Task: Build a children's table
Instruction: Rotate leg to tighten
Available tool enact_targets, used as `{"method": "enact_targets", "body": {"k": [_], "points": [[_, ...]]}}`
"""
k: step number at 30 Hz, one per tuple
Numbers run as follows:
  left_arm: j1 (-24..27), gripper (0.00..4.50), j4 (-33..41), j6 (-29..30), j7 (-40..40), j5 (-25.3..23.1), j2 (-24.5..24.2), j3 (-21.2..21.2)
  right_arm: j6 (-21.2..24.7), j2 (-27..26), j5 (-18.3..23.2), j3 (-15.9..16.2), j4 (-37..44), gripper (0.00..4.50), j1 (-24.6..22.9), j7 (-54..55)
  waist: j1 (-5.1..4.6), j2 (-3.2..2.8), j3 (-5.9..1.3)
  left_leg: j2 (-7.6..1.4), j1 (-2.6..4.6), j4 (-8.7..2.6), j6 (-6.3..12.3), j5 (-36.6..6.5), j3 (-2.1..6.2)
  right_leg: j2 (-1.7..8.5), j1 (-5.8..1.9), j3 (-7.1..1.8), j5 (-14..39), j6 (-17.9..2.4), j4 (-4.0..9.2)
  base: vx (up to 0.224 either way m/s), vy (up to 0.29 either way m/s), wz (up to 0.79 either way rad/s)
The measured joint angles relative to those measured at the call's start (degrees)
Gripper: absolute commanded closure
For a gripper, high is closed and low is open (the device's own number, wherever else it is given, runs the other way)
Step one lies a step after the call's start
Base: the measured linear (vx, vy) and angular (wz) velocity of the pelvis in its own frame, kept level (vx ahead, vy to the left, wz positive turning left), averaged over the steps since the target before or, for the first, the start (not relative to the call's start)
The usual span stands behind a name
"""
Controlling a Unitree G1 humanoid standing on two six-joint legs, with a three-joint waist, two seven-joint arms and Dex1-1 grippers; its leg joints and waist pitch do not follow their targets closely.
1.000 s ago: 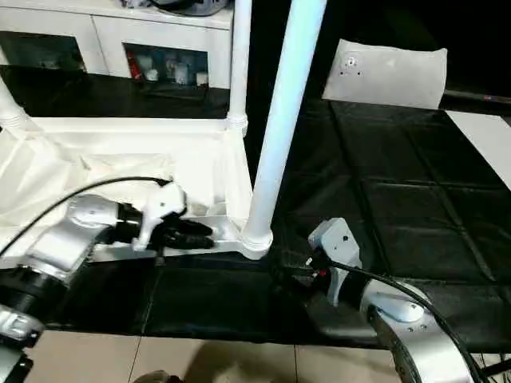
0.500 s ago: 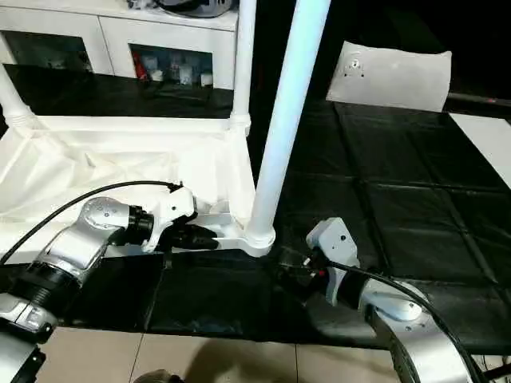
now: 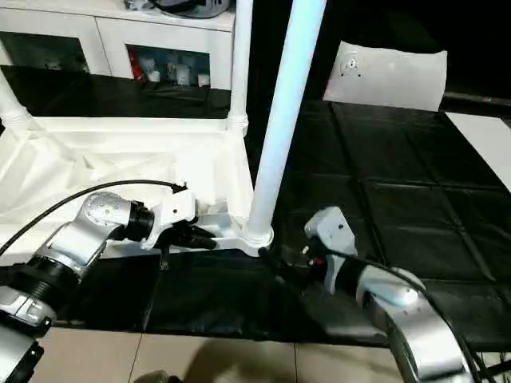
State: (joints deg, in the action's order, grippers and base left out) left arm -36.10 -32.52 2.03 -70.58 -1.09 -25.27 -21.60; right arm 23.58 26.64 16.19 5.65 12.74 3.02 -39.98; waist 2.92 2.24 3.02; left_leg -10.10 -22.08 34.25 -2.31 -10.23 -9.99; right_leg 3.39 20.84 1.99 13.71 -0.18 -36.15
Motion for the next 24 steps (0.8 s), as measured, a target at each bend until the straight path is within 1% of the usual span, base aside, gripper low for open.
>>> {"method": "enact_targets", "body": {"k": [4,6,7,10,12,16,18,20,22,24], "points": [[-0.2,4.44,-1.1,-2.0,-5.6,1.4,-0.6,-0.4,-2.0,0.6,2.3,0.3,-4.8,0.00,3.7,-6.7,0.27,-0.01,0.01,-0.01,-0.05,-0.02,0.01,0.0,0.00,0.00,0.02,0.04,0.0,0.0,0.01,0.000,0.000,0.00],[-0.4,4.44,-1.5,-3.5,-7.8,1.6,-1.1,-0.8,-3.1,0.7,4.0,0.7,-6.5,0.00,4.9,-10.8,0.75,-0.01,0.01,-0.04,-0.08,-0.01,0.04,0.0,0.00,0.00,0.01,0.12,0.1,-0.1,0.01,0.000,0.000,0.00],[-0.4,4.50,-1.5,-3.9,-8.7,1.7,-1.5,-0.9,-3.4,0.8,4.4,1.2,-7.4,0.29,5.7,-12.7,0.80,-0.01,0.01,-0.04,-0.10,-0.01,0.12,0.1,0.00,0.01,0.01,0.14,0.1,-0.1,0.00,0.000,0.000,0.00],[-0.4,4.50,-1.5,-5.0,-10.6,1.7,-2.0,-1.3,-4.2,0.9,5.2,2.0,-9.5,0.41,6.5,-16.7,1.21,0.02,0.01,-0.03,-0.13,0.00,0.25,0.2,-0.02,0.08,-0.02,0.19,0.1,-0.1,0.00,0.000,0.000,0.00],[-0.5,4.50,-1.5,-5.7,-11.9,1.7,-2.4,-1.7,-4.5,1.2,5.5,3.2,-11.4,0.71,7.9,-19.5,1.25,0.02,0.01,-0.02,-0.13,0.03,0.31,0.2,-0.04,0.10,-0.02,0.19,0.0,-0.2,-0.01,0.000,0.000,0.00],[-0.6,4.50,-1.6,-7.3,-14.2,1.7,-2.8,-2.1,-5.7,1.3,5.6,5.0,-14.5,0.86,10.2,-24.1,1.81,0.07,0.04,-0.02,-0.12,0.03,0.33,0.3,-0.05,0.11,-0.01,0.20,-0.1,-0.2,-0.06,0.000,0.000,0.00],[-0.9,4.50,-1.6,-7.9,-15.8,1.7,-3.2,-2.5,-6.6,1.2,5.3,6.2,-17.2,1.13,12.1,-26.1,2.17,0.08,0.05,-0.02,-0.12,0.03,0.33,0.3,-0.06,0.11,-0.02,0.22,-0.1,-0.3,-0.07,0.000,0.000,0.00],[-1.0,4.50,-1.6,-8.5,-16.7,1.7,-3.4,-2.8,-6.9,1.2,5.1,6.5,-18.4,1.27,13.0,-27.2,2.47,0.09,0.05,-0.02,-0.14,0.03,0.33,0.3,-0.07,0.14,-0.03,0.24,-0.1,-0.3,-0.08,0.000,0.000,0.00],[-1.1,4.50,-1.6,-8.7,-17.1,1.7,-3.5,-3.0,-7.6,1.1,4.7,7.3,-18.9,1.57,13.6,-28.4,2.55,0.11,0.06,-0.02,-0.15,0.03,0.33,0.3,-0.08,0.14,-0.02,0.24,-0.1,-0.3,-0.07,0.000,0.000,0.00],[-1.2,4.50,-1.7,-8.8,-17.5,1.6,-3.6,-3.0,-7.8,1.1,4.5,7.8,-20.2,1.72,14.0,-29.4,2.51,0.13,0.07,-0.02,-0.17,0.03,0.34,0.3,-0.11,0.15,0.00,0.22,-0.1,-0.3,-0.06,0.000,0.000,0.00]]}}
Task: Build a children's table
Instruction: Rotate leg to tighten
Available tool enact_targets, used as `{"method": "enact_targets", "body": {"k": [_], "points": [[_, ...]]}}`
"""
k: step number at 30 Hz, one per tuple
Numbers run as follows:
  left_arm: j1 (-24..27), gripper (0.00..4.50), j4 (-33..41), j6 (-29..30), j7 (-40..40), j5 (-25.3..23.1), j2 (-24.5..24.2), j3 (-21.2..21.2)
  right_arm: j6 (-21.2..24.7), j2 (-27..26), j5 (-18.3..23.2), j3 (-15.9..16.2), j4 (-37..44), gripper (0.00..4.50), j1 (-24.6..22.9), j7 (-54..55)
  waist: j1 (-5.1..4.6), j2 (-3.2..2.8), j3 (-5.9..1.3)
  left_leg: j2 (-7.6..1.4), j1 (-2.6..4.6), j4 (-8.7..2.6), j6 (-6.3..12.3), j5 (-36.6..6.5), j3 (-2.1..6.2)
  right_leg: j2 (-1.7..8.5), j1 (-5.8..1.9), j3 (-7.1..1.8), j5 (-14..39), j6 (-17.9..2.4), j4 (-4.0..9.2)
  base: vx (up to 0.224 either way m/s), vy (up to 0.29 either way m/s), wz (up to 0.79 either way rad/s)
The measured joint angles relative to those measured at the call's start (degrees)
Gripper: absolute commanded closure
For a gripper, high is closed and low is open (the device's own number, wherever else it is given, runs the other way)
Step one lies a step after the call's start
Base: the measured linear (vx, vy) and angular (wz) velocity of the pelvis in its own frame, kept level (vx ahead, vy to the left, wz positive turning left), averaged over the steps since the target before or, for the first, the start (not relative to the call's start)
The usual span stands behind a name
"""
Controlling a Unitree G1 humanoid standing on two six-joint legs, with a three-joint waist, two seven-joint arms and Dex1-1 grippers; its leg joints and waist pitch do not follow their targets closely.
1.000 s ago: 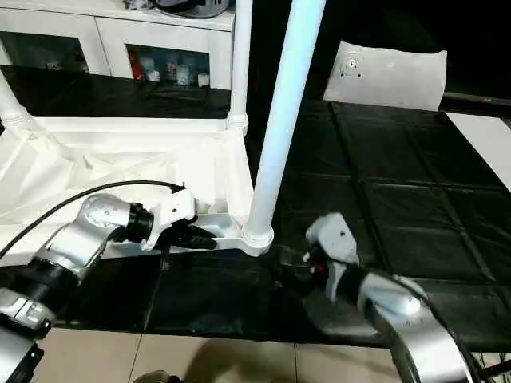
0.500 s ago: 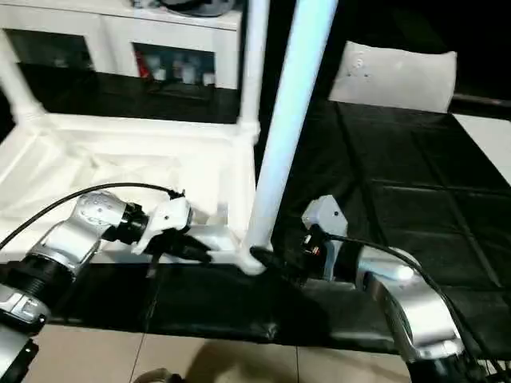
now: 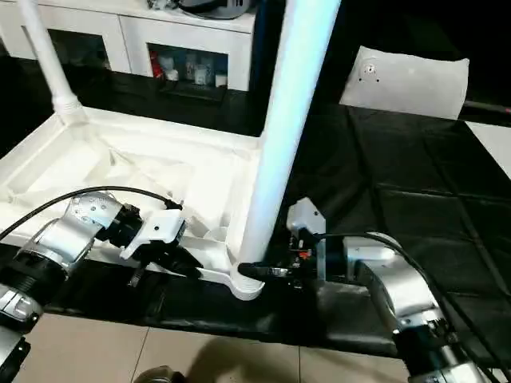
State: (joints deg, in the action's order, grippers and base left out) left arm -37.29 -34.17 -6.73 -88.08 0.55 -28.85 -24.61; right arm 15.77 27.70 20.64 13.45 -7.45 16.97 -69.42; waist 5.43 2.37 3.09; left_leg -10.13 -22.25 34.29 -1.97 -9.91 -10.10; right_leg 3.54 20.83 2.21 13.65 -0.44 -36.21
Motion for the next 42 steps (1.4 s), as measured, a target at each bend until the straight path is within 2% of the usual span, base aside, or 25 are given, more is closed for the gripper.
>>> {"method": "enact_targets", "body": {"k": [10,17,19,23,27,29,31,34,35,37,38,42], "points": [[-1.2,4.50,-2.1,-1.2,-1.1,-0.3,0.0,-0.2,-0.5,-0.5,-0.9,1.8,-2.5,2.46,1.7,-2.4,0.01,-0.02,0.01,-0.02,0.00,-0.02,0.00,0.0,0.00,0.00,0.01,0.03,0.0,0.0,-0.01,0.000,0.000,0.00],[-1.2,4.50,-2.2,0.7,0.2,-0.3,0.5,0.2,1.3,-1.2,-1.0,1.4,-2.2,2.52,1.7,-0.5,-0.10,-0.02,0.01,-0.02,0.06,-0.03,-0.01,0.0,0.00,0.00,0.00,0.01,0.0,0.0,-0.03,0.000,0.000,0.00],[-1.2,4.50,-2.3,2.1,2.5,-0.8,0.9,1.0,2.7,-2.9,-1.1,0.3,-2.1,2.52,1.5,2.8,-0.33,-0.07,0.04,-0.02,0.11,-0.07,-0.03,0.0,0.00,-0.01,-0.01,0.00,-0.1,-0.1,-0.04,0.000,0.000,0.00],[-1.8,4.50,-3.3,8.1,11.8,-2.8,3.7,3.6,4.7,-8.6,-3.6,-3.6,-2.1,2.53,0.7,16.5,-0.79,-0.18,0.10,0.00,0.23,-0.12,-0.15,0.1,-0.02,0.04,0.04,-0.02,-0.2,-0.4,-0.03,0.000,0.000,0.00],[-2.5,4.50,-3.6,14.6,21.2,-4.2,8.3,5.6,6.9,-15.5,-6.8,-7.7,-2.4,2.54,1.0,31.5,-2.34,-0.24,0.10,0.03,0.25,-0.12,-0.19,0.1,-0.07,0.09,0.10,-0.04,-0.3,-0.4,0.06,0.000,0.000,0.00],[-3.0,4.50,-3.8,17.8,25.6,-4.8,10.6,6.5,7.8,-19.1,-8.1,-9.5,-3.7,2.54,2.3,38.5,-2.83,-0.30,0.10,0.04,0.26,-0.15,-0.19,0.1,-0.10,0.10,0.12,-0.05,-0.3,-0.4,0.06,0.000,0.000,0.00],[-3.8,4.50,-4.6,20.7,32.0,-5.8,13.8,7.8,8.1,-23.4,-10.3,-11.6,-7.6,2.54,5.9,47.3,-3.62,-0.35,0.13,0.05,0.23,-0.18,-0.20,0.1,-0.10,0.10,0.20,-0.06,-0.3,-0.4,0.06,0.000,0.000,0.00],[-4.1,4.50,-4.6,22.1,36.5,-6.4,16.3,8.2,8.1,-25.2,-11.5,-12.7,-9.8,2.54,8.2,52.7,-3.78,-0.36,0.13,0.05,0.21,-0.40,-0.20,0.1,-0.11,0.08,0.19,-0.05,-0.3,-0.3,0.27,0.000,0.000,0.00],[-4.1,4.50,-4.6,22.4,37.0,-6.4,16.6,8.4,7.6,-25.9,-11.6,-13.2,-10.4,2.20,8.5,53.6,-3.79,-0.36,0.13,0.05,0.21,-0.49,-0.20,0.1,-0.11,0.05,0.20,-0.05,-0.3,-0.3,0.34,0.000,0.000,0.00],[-4.1,4.50,-4.2,22.6,37.3,-6.5,16.7,8.6,5.9,-26.4,-12.3,-13.2,-11.2,1.83,8.8,54.1,-3.78,-0.36,0.13,0.04,0.18,-0.64,-0.22,0.1,-0.11,0.02,0.23,-0.04,-0.3,-0.3,0.45,0.000,0.000,0.00],[-4.1,4.50,-4.1,22.6,37.3,-6.6,16.7,8.6,5.4,-26.5,-12.4,-13.2,-11.2,1.83,8.8,54.1,-3.75,-0.37,0.14,0.04,0.16,-0.71,-0.23,0.1,-0.11,0.00,0.25,-0.03,-0.3,-0.3,0.52,0.000,0.000,0.00],[-3.5,4.50,-3.1,21.4,36.5,-6.5,15.9,8.5,4.6,-26.5,-12.9,-13.0,-10.6,1.35,8.2,52.4,-3.81,-0.36,0.16,0.00,0.08,-0.80,-0.22,0.1,-0.12,-0.04,0.29,-0.03,-0.3,-0.3,0.69,0.000,0.000,0.00]]}}
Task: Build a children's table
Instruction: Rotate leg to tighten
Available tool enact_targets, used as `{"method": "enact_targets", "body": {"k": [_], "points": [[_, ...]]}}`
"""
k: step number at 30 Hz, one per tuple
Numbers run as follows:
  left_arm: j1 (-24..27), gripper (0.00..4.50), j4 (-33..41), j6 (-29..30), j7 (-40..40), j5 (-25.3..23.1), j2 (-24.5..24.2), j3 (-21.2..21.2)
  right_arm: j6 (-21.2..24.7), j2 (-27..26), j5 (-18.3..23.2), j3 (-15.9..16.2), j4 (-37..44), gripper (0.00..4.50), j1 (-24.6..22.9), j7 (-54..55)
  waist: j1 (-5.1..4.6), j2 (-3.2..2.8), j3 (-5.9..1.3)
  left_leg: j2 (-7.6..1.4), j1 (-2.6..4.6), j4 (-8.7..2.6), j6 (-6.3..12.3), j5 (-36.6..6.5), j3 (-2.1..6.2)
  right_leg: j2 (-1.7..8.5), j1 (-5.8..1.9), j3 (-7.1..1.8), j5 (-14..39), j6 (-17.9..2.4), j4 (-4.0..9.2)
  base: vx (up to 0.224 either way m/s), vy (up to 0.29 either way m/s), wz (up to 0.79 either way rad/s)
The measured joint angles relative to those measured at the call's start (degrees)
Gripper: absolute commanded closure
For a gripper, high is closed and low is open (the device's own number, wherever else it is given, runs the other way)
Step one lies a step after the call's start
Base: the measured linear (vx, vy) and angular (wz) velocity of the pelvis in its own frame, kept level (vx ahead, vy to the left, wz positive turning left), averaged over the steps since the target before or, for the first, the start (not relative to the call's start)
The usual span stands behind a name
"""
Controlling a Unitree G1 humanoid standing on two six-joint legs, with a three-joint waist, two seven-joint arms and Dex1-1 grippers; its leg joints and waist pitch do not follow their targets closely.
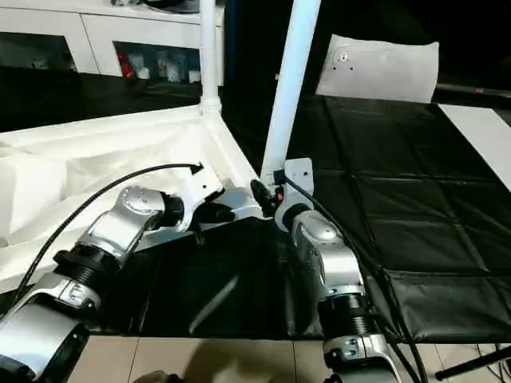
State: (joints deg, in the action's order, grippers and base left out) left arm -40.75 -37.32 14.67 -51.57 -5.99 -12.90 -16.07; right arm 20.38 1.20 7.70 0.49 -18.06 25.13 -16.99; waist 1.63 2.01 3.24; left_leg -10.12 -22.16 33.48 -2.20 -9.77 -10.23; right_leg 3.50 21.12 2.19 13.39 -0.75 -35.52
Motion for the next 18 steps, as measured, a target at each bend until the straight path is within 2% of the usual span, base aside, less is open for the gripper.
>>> {"method": "enact_targets", "body": {"k": [1,2,7,8,12,14,18], "points": [[0.2,4.50,0.2,-0.3,-0.6,0.1,-0.3,0.0,-0.5,0.1,0.0,0.1,0.4,1.35,-0.5,-0.8,-0.02,0.00,0.00,-0.01,-0.01,-0.03,0.00,0.0,0.00,-0.02,0.00,0.00,0.0,0.0,0.07,0.000,0.000,0.00],[0.4,4.50,0.4,-0.9,-1.2,0.2,-0.7,0.0,-0.6,0.3,0.2,0.1,0.9,1.16,-1.0,-1.8,-0.03,0.00,0.01,-0.02,-0.02,-0.08,0.00,0.0,0.00,-0.02,0.00,0.01,0.0,0.0,0.13,0.000,0.000,0.00],[1.9,4.50,1.3,-4.4,-5.6,1.7,-3.7,-0.1,1.2,5.2,3.8,2.1,4.8,0.81,-3.3,-10.5,0.24,-0.01,0.02,-0.02,-0.05,-0.32,0.11,0.1,-0.02,-0.05,0.02,0.06,0.0,0.0,0.30,0.000,0.000,0.00],[2.0,4.50,1.4,-4.8,-6.5,1.9,-4.2,-0.1,1.2,6.2,3.9,2.3,5.2,0.59,-3.6,-12.2,0.29,-0.01,0.02,-0.03,-0.05,-0.33,0.15,0.1,-0.02,-0.05,0.02,0.08,0.0,0.0,0.30,0.000,0.000,0.00],[2.6,4.50,1.5,-8.8,-12.0,2.0,-7.3,-0.7,-2.4,12.4,4.0,4.6,5.8,0.24,-4.9,-22.7,0.53,0.02,0.04,-0.05,-0.09,-0.28,0.10,0.1,-0.03,-0.05,0.03,0.10,0.0,0.0,0.29,0.000,0.000,0.00],[2.9,4.50,1.3,-10.5,-14.1,2.2,-8.2,-0.7,-4.1,14.3,4.1,5.1,6.1,0.24,-4.8,-27.1,0.57,0.03,0.04,-0.07,-0.08,-0.25,0.04,0.0,-0.03,-0.04,0.02,0.13,0.0,0.0,0.26,0.000,0.000,0.00],[3.6,4.50,0.9,-13.6,-20.2,4.1,-9.8,-1.2,-5.6,18.8,5.0,6.6,6.0,0.24,-4.6,-35.4,1.76,0.06,0.06,-0.07,-0.10,-0.12,0.07,0.0,-0.04,-0.01,-0.03,0.16,0.0,0.0,0.21,0.000,0.000,0.00]]}}
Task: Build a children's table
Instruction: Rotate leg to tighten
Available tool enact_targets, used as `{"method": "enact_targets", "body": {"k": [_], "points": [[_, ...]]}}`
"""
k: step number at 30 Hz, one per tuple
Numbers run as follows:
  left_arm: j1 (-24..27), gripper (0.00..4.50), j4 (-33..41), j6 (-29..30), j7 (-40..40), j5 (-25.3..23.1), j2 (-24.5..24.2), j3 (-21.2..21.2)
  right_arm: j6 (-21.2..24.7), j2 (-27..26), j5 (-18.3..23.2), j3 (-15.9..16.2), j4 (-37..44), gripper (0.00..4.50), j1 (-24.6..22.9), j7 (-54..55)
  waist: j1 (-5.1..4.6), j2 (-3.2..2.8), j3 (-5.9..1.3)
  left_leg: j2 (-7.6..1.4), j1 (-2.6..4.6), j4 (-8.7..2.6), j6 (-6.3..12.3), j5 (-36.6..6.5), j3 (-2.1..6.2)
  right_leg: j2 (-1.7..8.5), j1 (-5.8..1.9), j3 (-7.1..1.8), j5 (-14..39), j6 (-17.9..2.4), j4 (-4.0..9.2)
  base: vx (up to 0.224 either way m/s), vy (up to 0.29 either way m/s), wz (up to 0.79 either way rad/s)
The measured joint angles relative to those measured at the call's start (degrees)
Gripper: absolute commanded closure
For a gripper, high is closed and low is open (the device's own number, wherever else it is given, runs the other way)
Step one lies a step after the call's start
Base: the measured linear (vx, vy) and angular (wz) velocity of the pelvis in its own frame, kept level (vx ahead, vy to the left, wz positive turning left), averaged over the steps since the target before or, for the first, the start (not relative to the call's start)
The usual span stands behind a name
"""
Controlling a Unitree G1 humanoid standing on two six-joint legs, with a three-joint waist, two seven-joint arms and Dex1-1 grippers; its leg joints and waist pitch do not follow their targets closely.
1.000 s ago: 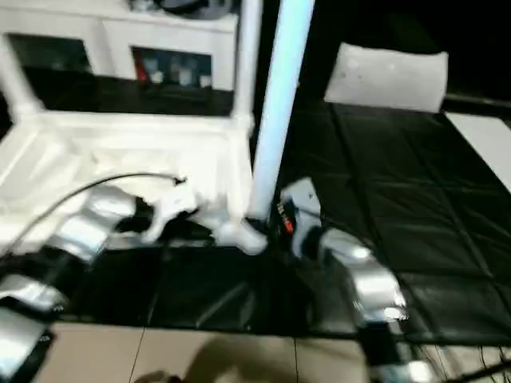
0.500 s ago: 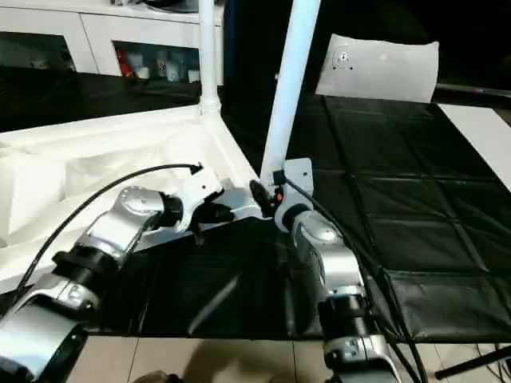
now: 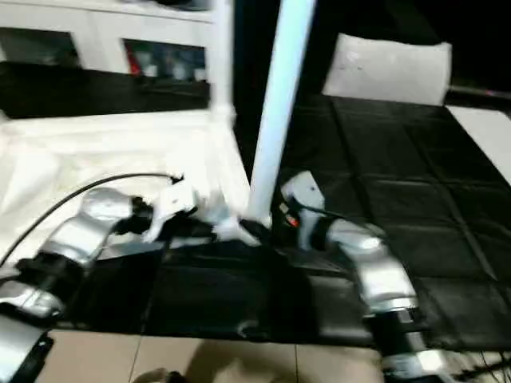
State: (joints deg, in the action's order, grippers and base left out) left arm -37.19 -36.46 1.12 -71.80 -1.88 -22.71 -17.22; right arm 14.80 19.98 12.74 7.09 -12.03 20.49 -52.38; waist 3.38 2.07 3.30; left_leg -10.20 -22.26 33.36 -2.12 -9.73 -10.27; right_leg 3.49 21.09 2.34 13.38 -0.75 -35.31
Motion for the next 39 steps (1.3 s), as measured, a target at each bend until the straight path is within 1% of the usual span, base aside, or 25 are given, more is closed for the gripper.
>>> {"method": "enact_targets", "body": {"k": [1,4,5,7,8,11,12,13,14,15,18,19,20,22,25,30,34,37,39], "points": [[0.0,4.50,-0.2,-0.7,-1.2,0.1,-0.2,-0.1,-0.1,0.9,0.3,0.6,0.0,0.24,0.1,-2.0,0.21,0.00,0.00,0.00,-0.02,0.04,0.01,0.0,0.00,0.02,-0.01,0.01,0.0,0.0,0.00,0.000,0.000,0.00],[0.0,4.50,-0.5,-3.1,-5.2,0.6,-1.6,-1.1,-0.5,2.5,1.3,1.2,-1.5,0.24,1.2,-7.3,0.60,0.04,0.02,0.00,-0.04,0.18,0.06,0.0,-0.02,0.05,-0.03,0.03,0.0,0.0,-0.08,0.000,0.000,0.00],[0.0,4.50,-0.6,-3.9,-6.3,0.7,-2.0,-1.5,-0.7,3.0,1.4,1.3,-2.0,0.49,1.5,-8.7,0.78,0.04,0.02,0.00,-0.03,0.21,0.07,0.0,-0.02,0.06,-0.04,0.04,0.0,0.0,-0.13,0.000,0.000,0.00],[-0.2,4.50,-0.8,-5.5,-9.3,0.9,-3.1,-2.3,-1.3,3.7,2.1,1.4,-3.0,0.63,2.0,-11.8,1.38,0.04,0.01,-0.02,-0.02,0.28,0.08,0.0,-0.02,0.06,-0.04,0.04,0.0,0.0,-0.23,0.000,0.000,0.00],[-0.4,4.50,-0.9,-6.3,-10.2,0.8,-3.4,-2.7,-1.6,3.8,2.5,1.7,-3.4,0.63,2.2,-13.3,1.65,0.05,0.01,-0.03,0.00,0.32,0.08,0.0,-0.03,0.07,-0.04,0.04,0.0,0.0,-0.30,0.000,0.000,0.00],[-1.2,4.50,-1.2,-8.1,-13.5,0.4,-4.1,-4.0,-1.9,4.0,3.3,3.1,-4.3,1.04,2.7,-18.0,2.13,0.07,0.02,-0.05,0.00,0.40,0.08,0.0,-0.08,0.11,-0.03,0.07,0.0,0.0,-0.44,0.000,0.000,0.00],[-1.2,4.50,-1.4,-8.7,-13.9,0.4,-4.1,-4.1,-1.9,4.3,3.4,3.6,-4.3,1.09,2.7,-19.1,2.20,0.07,0.02,-0.05,0.00,0.43,0.09,0.0,-0.11,0.14,-0.03,0.07,0.0,0.0,-0.48,0.000,0.000,0.00],[-1.3,4.50,-1.6,-9.0,-14.2,0.2,-4.1,-4.2,-1.9,4.5,3.5,3.8,-4.3,1.09,2.7,-19.8,2.24,0.08,0.02,-0.05,0.00,0.46,0.09,0.1,-0.12,0.15,-0.03,0.06,0.0,0.0,-0.50,0.000,0.000,0.00],[-1.4,4.50,-1.7,-9.2,-14.3,0.1,-4.2,-4.4,-1.9,4.9,3.5,4.0,-4.3,1.21,2.7,-20.2,2.27,0.08,0.02,-0.05,0.00,0.49,0.10,0.1,-0.13,0.16,-0.04,0.06,0.0,0.0,-0.52,0.000,0.000,0.00],[-1.7,4.50,-2.1,-9.7,-14.5,-0.1,-4.1,-4.6,-2.0,5.3,3.5,4.2,-4.3,1.44,2.7,-20.8,2.30,0.09,0.02,-0.05,0.00,0.50,0.10,0.1,-0.15,0.19,-0.03,0.06,0.0,0.0,-0.54,0.000,0.000,0.00],[-2.1,4.50,-3.1,-10.8,-15.0,-0.2,-4.1,-5.1,-2.6,5.8,3.5,4.6,-4.3,1.51,2.7,-22.3,2.30,0.10,0.01,-0.05,0.03,0.50,0.11,0.1,-0.17,0.20,-0.03,0.06,0.0,0.0,-0.58,0.000,0.000,0.00],[-2.2,4.50,-3.3,-11.0,-15.1,-0.2,-4.1,-5.1,-2.8,5.8,3.4,4.7,-4.3,1.77,2.7,-22.5,2.33,0.10,0.01,-0.05,0.03,0.50,0.11,0.1,-0.17,0.20,-0.03,0.06,0.0,0.0,-0.59,0.000,0.000,0.00],[-2.4,4.50,-3.5,-11.1,-15.1,-0.2,-4.1,-5.1,-3.0,5.8,3.4,4.7,-4.3,1.87,2.7,-22.7,2.38,0.10,0.01,-0.05,0.03,0.50,0.10,0.1,-0.17,0.19,-0.02,0.07,0.0,0.0,-0.60,0.000,0.000,0.00],[-3.0,4.50,-4.5,-11.6,-15.4,-0.2,-3.9,-5.1,-3.1,5.8,3.3,4.7,-4.4,1.90,2.7,-23.3,2.44,0.09,0.01,-0.06,0.03,0.50,0.10,0.1,-0.17,0.19,-0.02,0.07,0.0,0.0,-0.59,0.000,0.000,0.00],[-3.2,4.50,-5.2,-12.4,-15.6,-0.2,-3.8,-5.2,-3.2,5.8,3.3,4.8,-4.4,2.31,2.7,-23.9,2.45,0.10,0.01,-0.06,0.03,0.50,0.10,0.1,-0.17,0.19,-0.02,0.07,0.0,0.0,-0.60,0.000,0.000,0.00],[-3.7,4.50,-6.5,-13.5,-16.1,-0.2,-3.8,-5.2,-3.5,5.8,3.3,5.1,-4.4,2.54,2.7,-24.0,2.53,0.10,0.02,-0.06,0.05,0.50,0.10,0.1,-0.18,0.20,-0.03,0.06,0.0,0.0,-0.60,0.000,0.000,0.00],[-3.9,4.50,-7.1,-13.7,-16.2,-0.2,-3.7,-5.1,-3.1,5.7,3.4,5.1,-4.4,2.58,2.7,-24.0,2.53,0.10,0.02,-0.06,0.07,0.48,0.10,0.1,-0.19,0.20,-0.03,0.06,0.0,0.0,-0.60,0.000,0.000,0.00],[-3.9,4.50,-7.1,-12.5,-15.3,-0.2,-3.2,-4.9,-0.8,5.1,3.7,4.4,-3.7,2.59,2.2,-22.8,2.61,0.10,0.02,-0.06,0.12,0.46,0.10,0.1,-0.19,0.21,-0.06,0.06,0.0,0.0,-0.60,0.000,0.000,0.00],[-3.9,4.50,-7.2,-10.3,-12.9,-0.5,-2.5,-4.0,1.1,3.4,3.6,3.4,-3.1,2.59,1.7,-18.9,2.45,0.10,0.02,-0.06,0.22,0.46,0.09,0.1,-0.21,0.22,-0.10,0.04,0.0,0.0,-0.68,0.000,0.000,0.00]]}}
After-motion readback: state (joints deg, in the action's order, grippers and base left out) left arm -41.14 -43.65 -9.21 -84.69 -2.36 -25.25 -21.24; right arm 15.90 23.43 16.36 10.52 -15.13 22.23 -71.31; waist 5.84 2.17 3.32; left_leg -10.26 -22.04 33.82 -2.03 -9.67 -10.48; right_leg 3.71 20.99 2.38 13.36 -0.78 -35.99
